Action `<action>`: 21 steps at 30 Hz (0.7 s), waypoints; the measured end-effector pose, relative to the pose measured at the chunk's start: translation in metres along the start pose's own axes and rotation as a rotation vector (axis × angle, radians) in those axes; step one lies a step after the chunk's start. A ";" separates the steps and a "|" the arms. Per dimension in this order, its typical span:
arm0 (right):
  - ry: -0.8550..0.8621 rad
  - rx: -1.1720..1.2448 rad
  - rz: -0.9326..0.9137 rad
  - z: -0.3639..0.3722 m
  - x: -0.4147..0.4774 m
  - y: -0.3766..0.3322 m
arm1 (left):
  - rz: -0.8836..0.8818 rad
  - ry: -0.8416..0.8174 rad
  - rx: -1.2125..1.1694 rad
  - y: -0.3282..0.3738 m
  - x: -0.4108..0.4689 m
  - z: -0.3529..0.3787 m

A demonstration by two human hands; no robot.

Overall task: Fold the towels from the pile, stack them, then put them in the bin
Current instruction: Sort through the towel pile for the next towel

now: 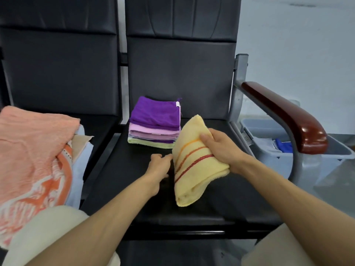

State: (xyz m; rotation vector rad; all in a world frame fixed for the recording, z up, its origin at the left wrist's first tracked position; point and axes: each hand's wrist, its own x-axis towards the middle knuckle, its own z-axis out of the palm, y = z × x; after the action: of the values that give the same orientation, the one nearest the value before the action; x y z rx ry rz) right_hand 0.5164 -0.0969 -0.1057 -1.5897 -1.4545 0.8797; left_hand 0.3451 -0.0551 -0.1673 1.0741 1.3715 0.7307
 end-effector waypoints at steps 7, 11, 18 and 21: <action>0.006 0.554 0.096 -0.026 -0.008 -0.003 | -0.130 -0.574 -0.634 0.007 -0.016 0.004; -0.003 0.678 0.182 -0.047 -0.011 0.012 | 0.023 -0.609 -0.350 0.015 -0.011 0.004; 0.135 0.228 0.266 -0.062 0.011 0.059 | 0.177 -0.443 0.186 0.043 0.026 0.025; 0.208 0.045 0.270 -0.068 0.039 0.073 | 0.203 -0.343 0.317 0.051 0.052 0.045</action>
State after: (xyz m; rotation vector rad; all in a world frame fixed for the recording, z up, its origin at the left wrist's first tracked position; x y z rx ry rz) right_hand 0.6132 -0.0667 -0.1396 -1.8125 -1.0848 0.8611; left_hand 0.4039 0.0034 -0.1468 1.5296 1.1127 0.4509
